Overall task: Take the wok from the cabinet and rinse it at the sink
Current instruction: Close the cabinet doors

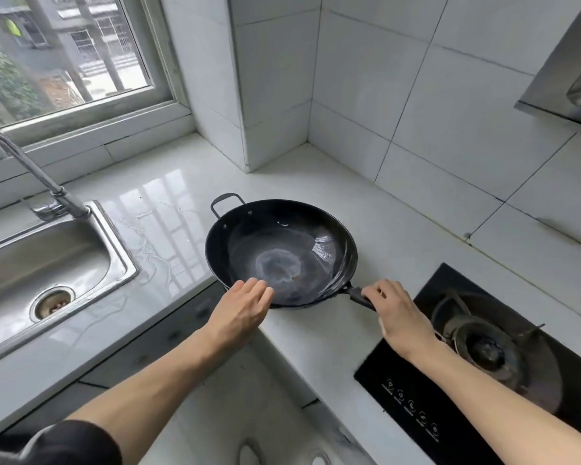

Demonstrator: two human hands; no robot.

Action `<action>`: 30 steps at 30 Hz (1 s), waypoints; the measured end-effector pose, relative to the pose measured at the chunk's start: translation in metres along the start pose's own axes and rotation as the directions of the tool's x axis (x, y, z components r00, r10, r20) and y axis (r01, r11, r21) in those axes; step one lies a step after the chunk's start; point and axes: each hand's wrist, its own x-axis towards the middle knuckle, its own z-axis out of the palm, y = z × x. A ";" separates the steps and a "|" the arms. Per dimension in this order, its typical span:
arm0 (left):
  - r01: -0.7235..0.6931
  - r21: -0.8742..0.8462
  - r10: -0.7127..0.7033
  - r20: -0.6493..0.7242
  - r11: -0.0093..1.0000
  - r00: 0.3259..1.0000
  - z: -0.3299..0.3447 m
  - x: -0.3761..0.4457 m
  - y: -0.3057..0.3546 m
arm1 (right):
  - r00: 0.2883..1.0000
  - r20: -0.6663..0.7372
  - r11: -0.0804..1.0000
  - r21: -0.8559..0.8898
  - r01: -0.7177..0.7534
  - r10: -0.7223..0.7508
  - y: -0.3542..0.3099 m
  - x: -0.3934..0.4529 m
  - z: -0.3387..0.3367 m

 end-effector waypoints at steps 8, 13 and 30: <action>0.034 0.002 -0.034 0.078 0.999 0.996 0.027 -0.020 0.016 | 1.000 0.005 0.997 0.074 -0.006 0.005 -0.004 -0.017 0.031; 0.097 -0.016 -0.095 0.102 0.995 0.990 0.034 -0.024 0.029 | 0.999 0.026 0.990 0.141 -0.026 0.023 0.001 -0.023 0.047; 0.271 -0.063 -0.255 0.190 0.961 0.948 0.033 -0.027 0.041 | 0.996 0.087 0.987 0.161 0.009 -0.023 0.001 -0.020 0.027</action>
